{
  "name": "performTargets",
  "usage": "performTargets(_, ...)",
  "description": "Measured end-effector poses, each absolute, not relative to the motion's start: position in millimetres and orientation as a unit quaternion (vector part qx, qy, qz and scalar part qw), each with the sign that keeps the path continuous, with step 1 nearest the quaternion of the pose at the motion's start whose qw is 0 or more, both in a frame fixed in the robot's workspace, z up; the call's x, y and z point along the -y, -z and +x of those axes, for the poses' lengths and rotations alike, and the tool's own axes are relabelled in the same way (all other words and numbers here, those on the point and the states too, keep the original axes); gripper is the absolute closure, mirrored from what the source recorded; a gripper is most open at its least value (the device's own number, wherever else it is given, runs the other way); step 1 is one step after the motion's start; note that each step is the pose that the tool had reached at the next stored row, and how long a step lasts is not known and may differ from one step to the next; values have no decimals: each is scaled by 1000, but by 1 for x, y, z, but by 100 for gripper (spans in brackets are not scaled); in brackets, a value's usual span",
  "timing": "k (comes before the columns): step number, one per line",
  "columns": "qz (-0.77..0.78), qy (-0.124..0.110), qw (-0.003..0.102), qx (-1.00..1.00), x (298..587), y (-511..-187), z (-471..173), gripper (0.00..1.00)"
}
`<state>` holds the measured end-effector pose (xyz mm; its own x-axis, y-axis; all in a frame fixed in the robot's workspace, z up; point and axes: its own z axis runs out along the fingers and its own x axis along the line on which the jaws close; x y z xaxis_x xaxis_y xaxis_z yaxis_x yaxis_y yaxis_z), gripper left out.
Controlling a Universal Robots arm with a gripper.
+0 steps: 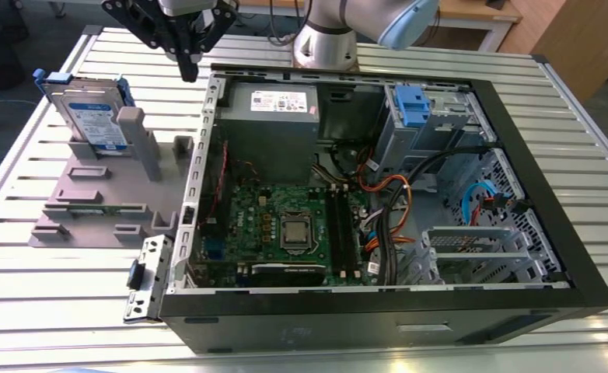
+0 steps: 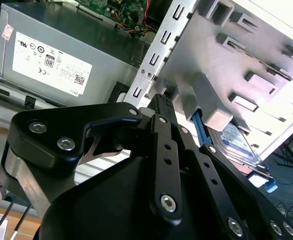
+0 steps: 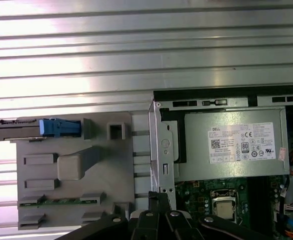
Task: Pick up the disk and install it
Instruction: 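Reach for the disk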
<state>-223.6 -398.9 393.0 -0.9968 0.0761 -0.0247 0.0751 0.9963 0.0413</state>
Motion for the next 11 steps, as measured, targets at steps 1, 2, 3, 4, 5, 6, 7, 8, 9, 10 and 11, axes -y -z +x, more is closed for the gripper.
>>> performTargets(1, 38, -20, 13, -999, 399, -393, -224, 89)
performTargets(2, 38, -20, 13, -999, 399, -393, -224, 89)
performTargets(3, 38, -20, 13, -999, 399, -393, -224, 89)
performTargets(4, 38, -20, 13, -999, 399, -393, -224, 89)
performTargets(5, 38, -20, 13, -999, 399, -393, -225, 89)
performTargets(6, 38, -20, 13, -999, 399, -393, -225, 89)
performTargets(7, 38, -20, 13, -999, 399, -393, -225, 89)
performTargets(8, 38, -20, 13, -999, 399, -393, -226, 89)
performTargets(9, 38, -20, 13, -999, 399, -393, -226, 89)
performTargets(10, 38, -20, 13, -999, 399, -393, -226, 89)
performTargets(11, 38, -20, 13, -999, 399, -393, -226, 89)
